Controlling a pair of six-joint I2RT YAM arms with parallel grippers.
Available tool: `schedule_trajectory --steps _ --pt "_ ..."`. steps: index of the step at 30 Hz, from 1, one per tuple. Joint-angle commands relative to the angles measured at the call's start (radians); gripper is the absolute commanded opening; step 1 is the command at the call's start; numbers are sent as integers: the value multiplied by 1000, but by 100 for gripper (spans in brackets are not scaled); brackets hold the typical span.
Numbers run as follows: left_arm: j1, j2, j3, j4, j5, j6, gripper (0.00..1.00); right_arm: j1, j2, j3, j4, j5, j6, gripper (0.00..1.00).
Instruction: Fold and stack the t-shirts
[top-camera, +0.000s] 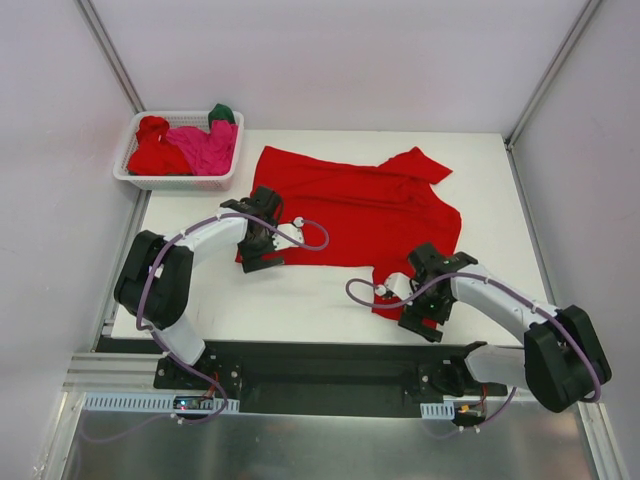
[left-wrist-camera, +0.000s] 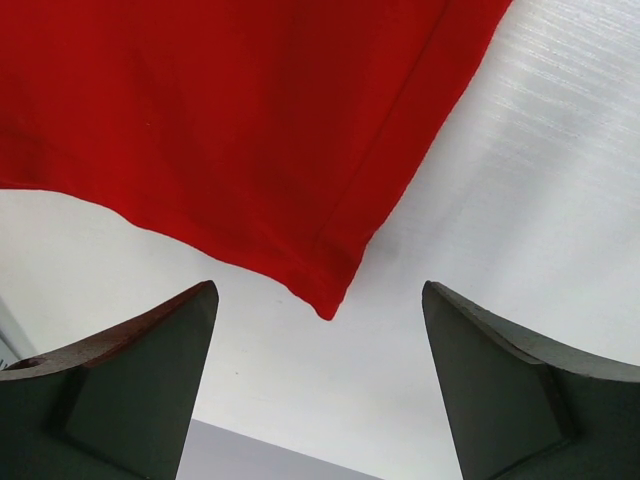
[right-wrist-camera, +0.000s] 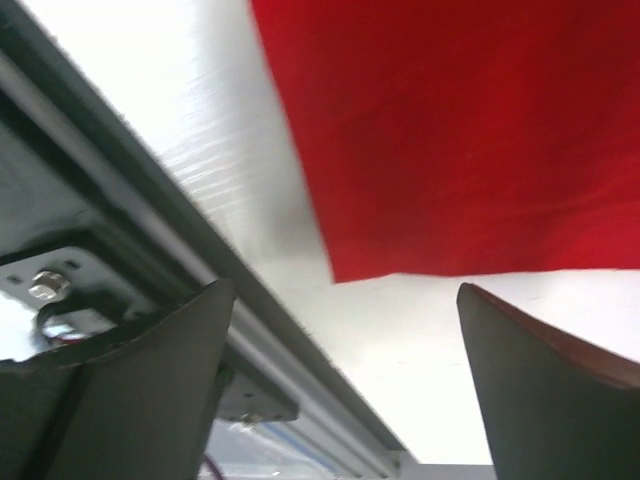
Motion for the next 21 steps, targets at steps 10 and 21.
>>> schedule_trajectory --steps 10,21 --pt "9 -6 -5 -39 21 -24 83 66 -15 -14 63 88 58 92" --pt "14 24 -1 -52 48 -29 82 89 -35 -29 35 35 49 84"
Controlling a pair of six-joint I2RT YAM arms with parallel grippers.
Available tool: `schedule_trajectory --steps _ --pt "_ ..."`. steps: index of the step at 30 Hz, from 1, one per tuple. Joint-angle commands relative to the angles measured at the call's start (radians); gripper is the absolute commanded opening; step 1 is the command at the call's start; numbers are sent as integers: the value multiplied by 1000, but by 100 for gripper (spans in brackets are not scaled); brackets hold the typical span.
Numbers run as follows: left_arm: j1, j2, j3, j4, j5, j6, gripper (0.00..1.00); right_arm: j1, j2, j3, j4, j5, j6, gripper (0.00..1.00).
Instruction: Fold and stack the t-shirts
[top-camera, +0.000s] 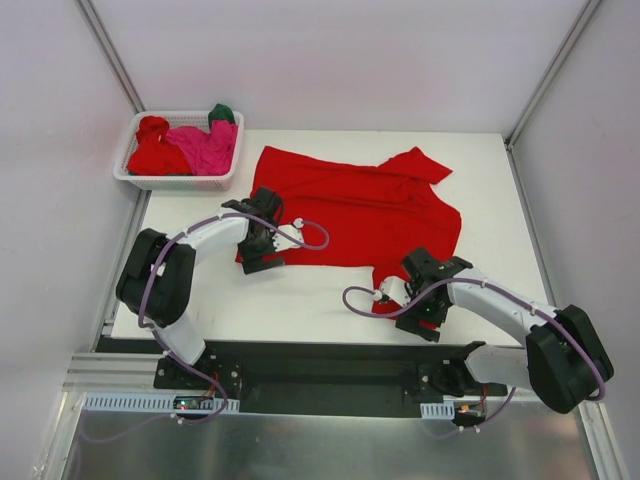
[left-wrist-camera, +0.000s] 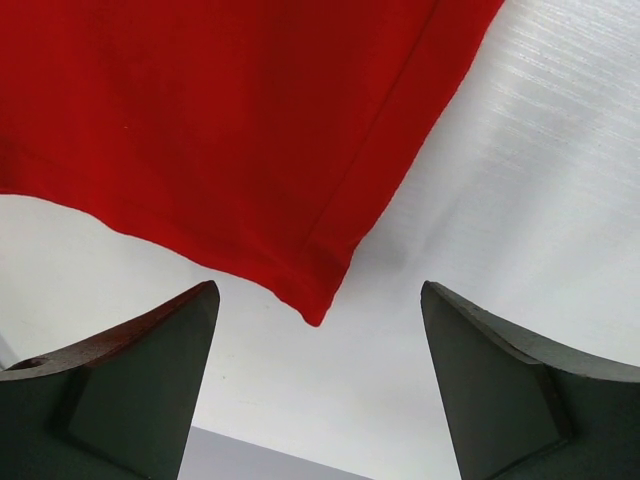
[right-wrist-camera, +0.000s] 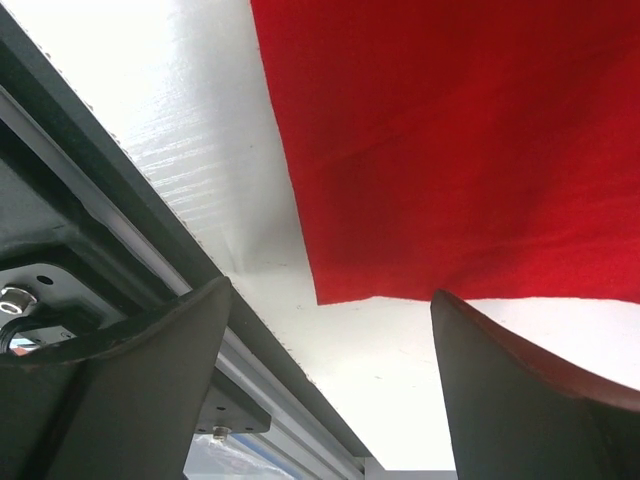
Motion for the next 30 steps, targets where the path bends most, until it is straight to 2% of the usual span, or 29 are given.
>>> schedule_trajectory --steps 1,13,18,22,26,28,30 --pt "14 16 2 -48 44 -16 82 7 -23 -5 -25 -13 7 84" --pt "14 49 -32 -55 25 -11 81 17 -6 2 -16 4 -4 68" --pt "14 62 -20 -54 28 -14 79 19 -3 10 -16 -1 -1 67" --pt "15 75 -7 -54 27 -19 75 19 1 16 -22 -5 -3 54" --pt "14 79 -6 -54 27 -20 66 21 4 19 -23 -5 -4 52" --pt "15 79 -13 -54 27 -20 65 21 4 19 -23 -8 -3 45" --pt "14 78 -19 -54 28 -20 62 22 6 19 -23 -8 -3 44"
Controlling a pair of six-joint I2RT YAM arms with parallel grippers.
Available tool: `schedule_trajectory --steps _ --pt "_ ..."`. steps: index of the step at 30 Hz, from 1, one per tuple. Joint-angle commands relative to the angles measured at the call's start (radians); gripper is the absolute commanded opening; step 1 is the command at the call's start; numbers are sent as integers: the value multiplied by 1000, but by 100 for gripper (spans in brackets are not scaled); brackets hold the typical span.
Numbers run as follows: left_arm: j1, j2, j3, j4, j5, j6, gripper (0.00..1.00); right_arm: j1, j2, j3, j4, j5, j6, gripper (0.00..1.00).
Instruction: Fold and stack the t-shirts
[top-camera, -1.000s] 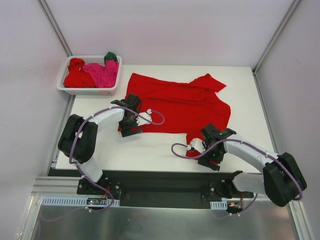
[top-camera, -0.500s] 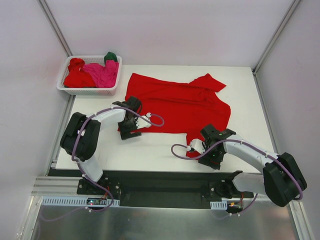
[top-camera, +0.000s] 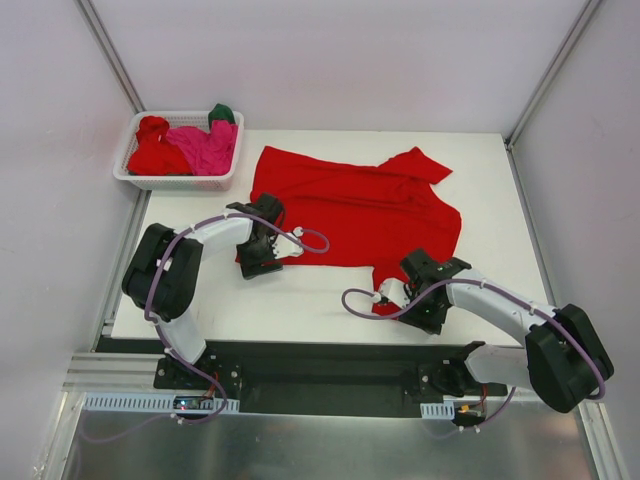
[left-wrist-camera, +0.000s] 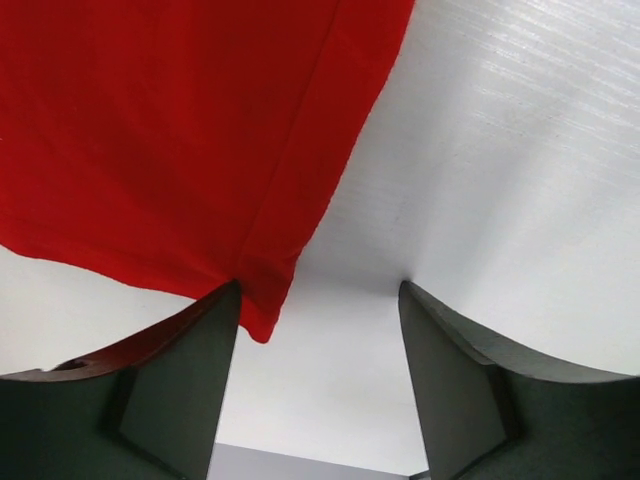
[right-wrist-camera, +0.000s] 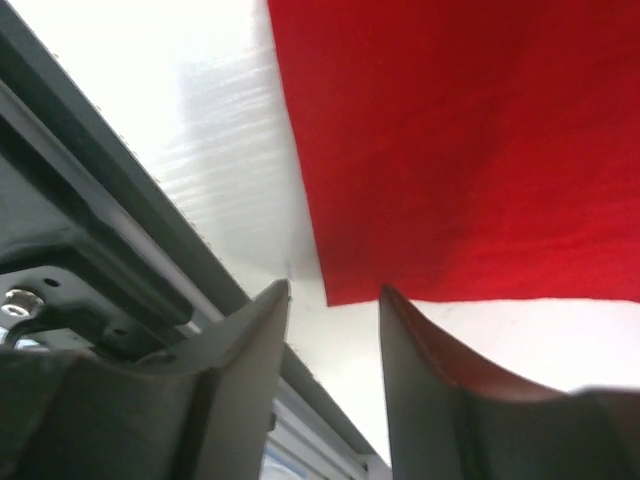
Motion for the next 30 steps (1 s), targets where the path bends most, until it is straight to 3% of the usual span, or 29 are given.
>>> schedule_trajectory --steps 1,3,9,12,15,30 --pt "15 24 -9 -10 16 -5 58 7 3 26 -22 -6 -1 41" --pt "14 26 -11 -9 15 -8 47 9 5 27 -22 -6 -1 35" --pt "14 27 -12 -9 13 -13 18 13 8 35 -24 -2 -3 1" --pt "14 29 -9 -10 12 -14 4 15 6 42 -21 3 -1 1" --pt "15 29 -5 -10 10 -16 0 13 8 47 -18 8 5 1" --pt "21 -5 31 -4 -13 -21 0 15 -9 98 -51 40 11 2"
